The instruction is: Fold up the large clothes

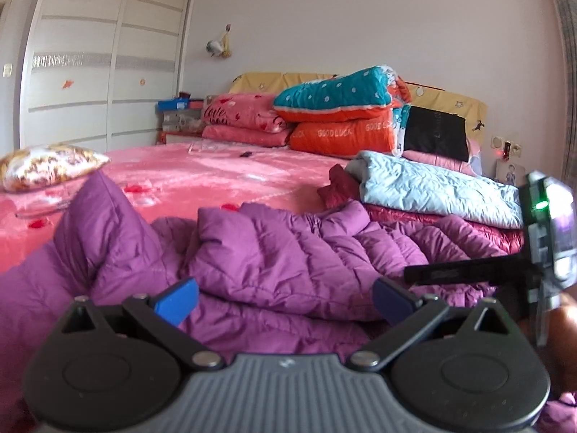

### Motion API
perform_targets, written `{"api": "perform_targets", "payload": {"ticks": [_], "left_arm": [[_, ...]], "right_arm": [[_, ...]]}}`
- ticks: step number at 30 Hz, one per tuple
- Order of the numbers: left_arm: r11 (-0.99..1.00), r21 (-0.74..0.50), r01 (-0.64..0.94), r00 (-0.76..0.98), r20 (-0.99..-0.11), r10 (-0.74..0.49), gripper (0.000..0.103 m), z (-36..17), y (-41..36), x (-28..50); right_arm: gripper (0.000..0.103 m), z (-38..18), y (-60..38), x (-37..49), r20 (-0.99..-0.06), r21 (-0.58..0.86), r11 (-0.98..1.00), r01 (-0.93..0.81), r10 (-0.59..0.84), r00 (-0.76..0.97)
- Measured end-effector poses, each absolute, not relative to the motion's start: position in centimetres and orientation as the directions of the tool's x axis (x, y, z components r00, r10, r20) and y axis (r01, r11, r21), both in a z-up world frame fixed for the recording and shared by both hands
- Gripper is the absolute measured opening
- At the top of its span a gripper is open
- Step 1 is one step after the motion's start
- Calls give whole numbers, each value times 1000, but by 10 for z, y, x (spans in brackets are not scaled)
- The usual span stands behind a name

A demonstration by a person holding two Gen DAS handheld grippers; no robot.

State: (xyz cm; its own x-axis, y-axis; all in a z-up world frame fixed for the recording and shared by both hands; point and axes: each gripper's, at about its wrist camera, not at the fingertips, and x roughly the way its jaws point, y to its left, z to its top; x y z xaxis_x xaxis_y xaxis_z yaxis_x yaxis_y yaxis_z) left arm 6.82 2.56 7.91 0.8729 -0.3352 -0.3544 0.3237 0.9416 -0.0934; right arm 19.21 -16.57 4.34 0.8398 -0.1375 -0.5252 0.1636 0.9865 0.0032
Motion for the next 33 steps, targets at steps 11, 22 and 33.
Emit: {"api": "perform_targets", "payload": {"ticks": [11,22,33], "left_arm": [[943,21,332,877,-374,-301,102,114,10,16],[923,174,342,907,-320,-275,102,156,-40,0],[961,73,267,888,-406,-216,91,109,-42,96]], "right_arm": [[103,56,-220,59,-467,174,942,287,-178,866],[103,30,-262,29,-472,322,893,314,-136,871],[103,26,-265,51,-479,324,910,259,-79,874]]}}
